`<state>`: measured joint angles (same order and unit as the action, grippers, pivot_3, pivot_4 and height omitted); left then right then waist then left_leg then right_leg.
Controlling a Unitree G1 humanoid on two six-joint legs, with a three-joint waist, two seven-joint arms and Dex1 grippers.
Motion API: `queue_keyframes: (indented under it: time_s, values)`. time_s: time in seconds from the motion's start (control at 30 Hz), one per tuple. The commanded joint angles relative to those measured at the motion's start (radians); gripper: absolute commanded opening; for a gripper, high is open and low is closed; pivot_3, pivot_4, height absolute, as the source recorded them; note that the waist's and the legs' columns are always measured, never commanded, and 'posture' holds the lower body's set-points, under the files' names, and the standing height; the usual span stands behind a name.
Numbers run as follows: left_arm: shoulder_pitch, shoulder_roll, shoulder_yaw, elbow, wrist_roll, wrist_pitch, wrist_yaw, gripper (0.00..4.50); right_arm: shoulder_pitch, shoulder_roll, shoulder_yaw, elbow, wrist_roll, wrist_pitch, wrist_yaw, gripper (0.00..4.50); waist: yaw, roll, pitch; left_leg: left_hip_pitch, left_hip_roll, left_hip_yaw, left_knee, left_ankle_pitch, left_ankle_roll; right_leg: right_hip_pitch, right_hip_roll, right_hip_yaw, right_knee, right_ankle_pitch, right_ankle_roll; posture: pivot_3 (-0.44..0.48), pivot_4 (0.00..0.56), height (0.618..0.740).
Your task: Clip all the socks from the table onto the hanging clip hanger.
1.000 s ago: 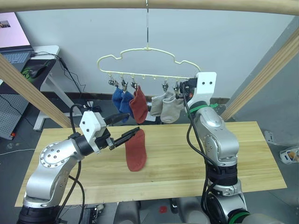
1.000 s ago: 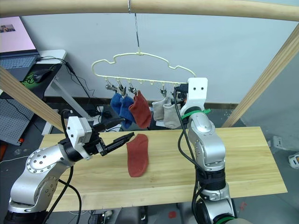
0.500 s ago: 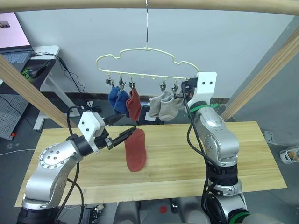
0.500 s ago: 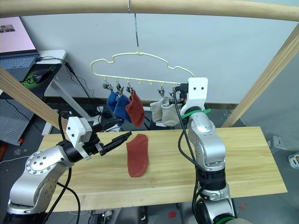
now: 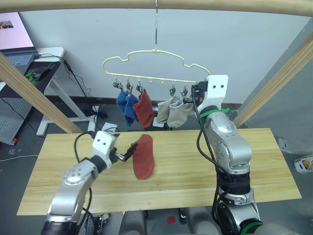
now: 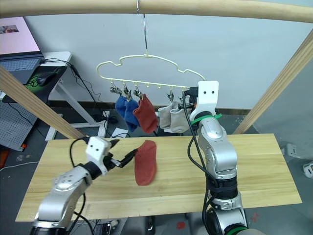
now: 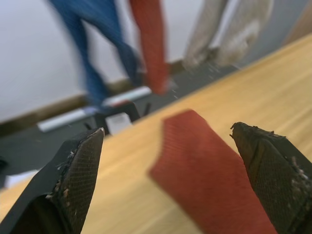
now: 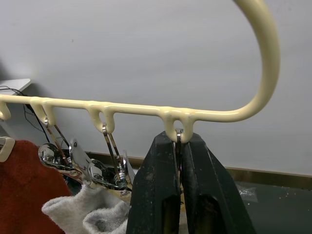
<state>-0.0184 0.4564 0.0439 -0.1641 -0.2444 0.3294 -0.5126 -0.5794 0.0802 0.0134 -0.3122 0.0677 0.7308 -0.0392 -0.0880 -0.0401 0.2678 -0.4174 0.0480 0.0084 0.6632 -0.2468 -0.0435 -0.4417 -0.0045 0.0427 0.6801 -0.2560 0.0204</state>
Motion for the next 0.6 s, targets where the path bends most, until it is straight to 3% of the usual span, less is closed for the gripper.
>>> queue_keyframes:
  time_s: [0.03, 0.5, 0.6]
  values:
    - [-0.058, -0.046, -0.041, 0.087, 0.038, -0.007, 0.027, 4.49, -0.023, -0.004, 0.008, -0.049, 0.0, -0.009, -0.002, 0.0, 0.0, 0.0, 0.0, 0.0, 0.0, 0.0, 0.0, 0.0, 0.0, 0.0, 0.0, 0.0, 0.0, 0.0, 0.0, -0.145, 0.277, 0.736]
    - [-0.221, -0.151, -0.096, 0.319, 0.126, 0.045, 0.096, 4.49, -0.018, -0.008, 0.014, -0.076, 0.003, 0.02, -0.006, 0.0, -0.004, 0.0, 0.001, 0.0, 0.0, 0.0, 0.0, 0.0, 0.0, 0.0, 0.001, 0.0, 0.0, 0.0, 0.0, -0.175, 0.295, 0.736]
    - [-0.221, -0.151, -0.105, 0.319, 0.133, 0.078, 0.093, 3.88, -0.016, -0.005, 0.013, -0.079, 0.003, 0.024, -0.008, 0.0, -0.007, 0.001, 0.001, 0.0, 0.0, 0.0, 0.0, 0.0, 0.0, 0.0, 0.001, 0.0, 0.0, 0.0, 0.0, -0.179, 0.296, 0.736]
